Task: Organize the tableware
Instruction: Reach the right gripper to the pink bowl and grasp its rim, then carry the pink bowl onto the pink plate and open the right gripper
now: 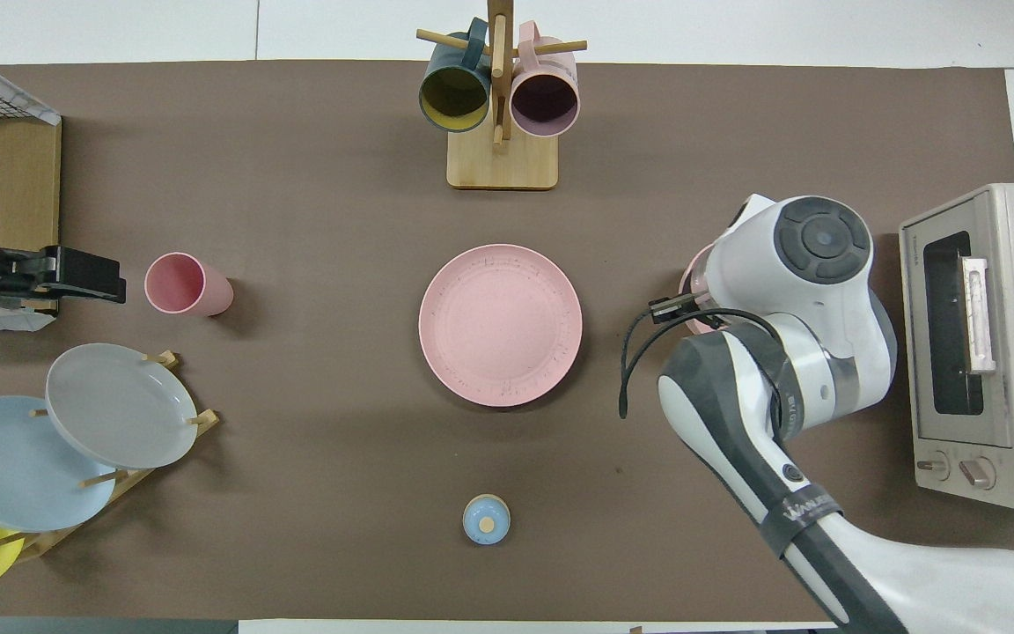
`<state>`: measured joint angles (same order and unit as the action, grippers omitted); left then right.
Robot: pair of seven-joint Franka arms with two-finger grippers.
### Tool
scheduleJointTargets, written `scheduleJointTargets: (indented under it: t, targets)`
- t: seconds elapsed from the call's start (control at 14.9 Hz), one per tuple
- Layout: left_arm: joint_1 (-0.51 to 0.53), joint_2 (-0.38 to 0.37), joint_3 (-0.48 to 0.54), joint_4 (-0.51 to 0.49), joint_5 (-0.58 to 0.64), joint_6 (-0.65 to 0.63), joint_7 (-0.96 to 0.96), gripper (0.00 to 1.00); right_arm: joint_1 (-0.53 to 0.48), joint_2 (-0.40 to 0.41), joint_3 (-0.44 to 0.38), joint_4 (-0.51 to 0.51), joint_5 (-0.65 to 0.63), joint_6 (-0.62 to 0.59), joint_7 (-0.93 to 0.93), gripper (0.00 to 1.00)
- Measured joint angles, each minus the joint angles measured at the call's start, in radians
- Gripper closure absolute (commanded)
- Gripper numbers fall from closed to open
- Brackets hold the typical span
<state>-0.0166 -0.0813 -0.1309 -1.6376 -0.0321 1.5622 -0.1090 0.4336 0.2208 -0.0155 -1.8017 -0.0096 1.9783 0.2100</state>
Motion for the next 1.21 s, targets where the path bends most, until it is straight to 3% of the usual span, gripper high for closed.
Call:
scheduleJointTargets:
  t: [0.2, 0.4, 0.54, 0.8, 1.21]
  targets:
    - [0.000, 0.000, 0.000, 0.000, 0.000, 0.002, 0.000, 0.00, 0.159, 0.177, 0.005, 0.338, -0.013, -0.186, 0.263, 1.00]
    - [0.000, 0.001, 0.000, -0.001, 0.000, 0.007, 0.000, 0.00, 0.270, 0.351, 0.004, 0.512, -0.015, -0.154, 0.423, 1.00]
    - [0.000, 0.005, 0.000, -0.002, 0.000, 0.011, 0.000, 0.00, 0.283, 0.389, 0.002, 0.531, -0.015, -0.104, 0.441, 1.00]
    - [0.004, 0.033, 0.001, -0.008, 0.000, 0.050, 0.000, 0.00, 0.275, 0.390, 0.000, 0.507, -0.012, -0.058, 0.452, 1.00]
    - [0.024, 0.206, 0.002, -0.017, 0.000, 0.238, 0.000, 0.00, 0.284, 0.380, 0.011, 0.425, 0.004, 0.009, 0.512, 1.00]
